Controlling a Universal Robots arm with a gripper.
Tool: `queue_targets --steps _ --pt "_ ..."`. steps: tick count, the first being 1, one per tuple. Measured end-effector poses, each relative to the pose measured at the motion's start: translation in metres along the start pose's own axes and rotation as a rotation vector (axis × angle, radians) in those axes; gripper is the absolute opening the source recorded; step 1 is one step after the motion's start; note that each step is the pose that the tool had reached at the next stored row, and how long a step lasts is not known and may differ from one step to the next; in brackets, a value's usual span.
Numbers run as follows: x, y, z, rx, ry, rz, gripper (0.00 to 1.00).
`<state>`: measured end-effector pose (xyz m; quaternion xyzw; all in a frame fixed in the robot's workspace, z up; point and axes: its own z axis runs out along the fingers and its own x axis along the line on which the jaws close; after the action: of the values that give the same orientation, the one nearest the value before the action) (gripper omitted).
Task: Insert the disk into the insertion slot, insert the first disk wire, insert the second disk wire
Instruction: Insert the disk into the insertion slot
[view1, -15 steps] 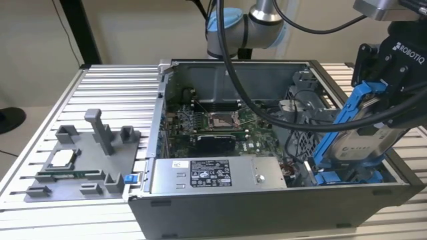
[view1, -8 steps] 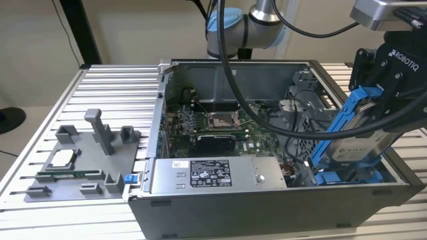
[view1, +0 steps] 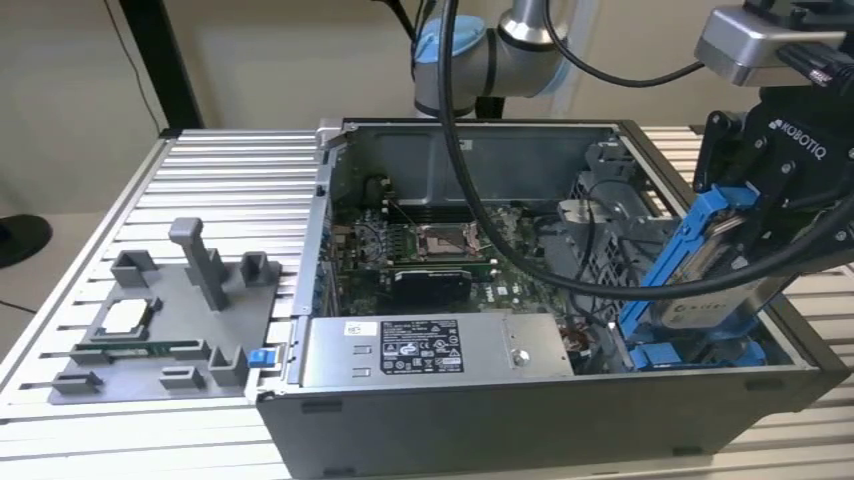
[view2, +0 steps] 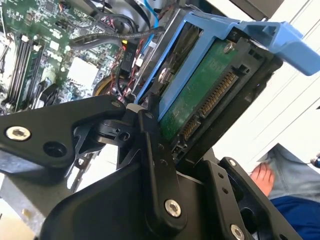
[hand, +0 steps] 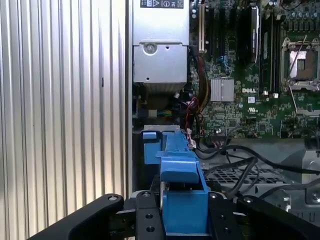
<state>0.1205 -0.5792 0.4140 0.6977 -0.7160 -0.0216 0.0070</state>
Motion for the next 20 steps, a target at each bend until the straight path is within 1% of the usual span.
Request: queue_targets --steps 4,5,10,12,15,20 --pt "0.0001 -0.0014 0.0041 -0.0001 -0.001 -0.004 0.0" --pt "0.0001 -0.0015 0.0057 -0.0001 -0.0024 -0.004 0.0" --pt "-0.0003 -0.0018 0.0137 -0.0005 -0.0136 -0.005 0.0" --pt "-0.0003 -0.002 0.0173 -0.0005 -0.0167 -0.005 0.0" --pt "-0.0003 -0.0022 0.023 -0.0006 -0.0188 -0.005 0.0" --pt "-0.0002 -0.0026 0.0319 -0.0005 -0.0197 -0.005 0.0"
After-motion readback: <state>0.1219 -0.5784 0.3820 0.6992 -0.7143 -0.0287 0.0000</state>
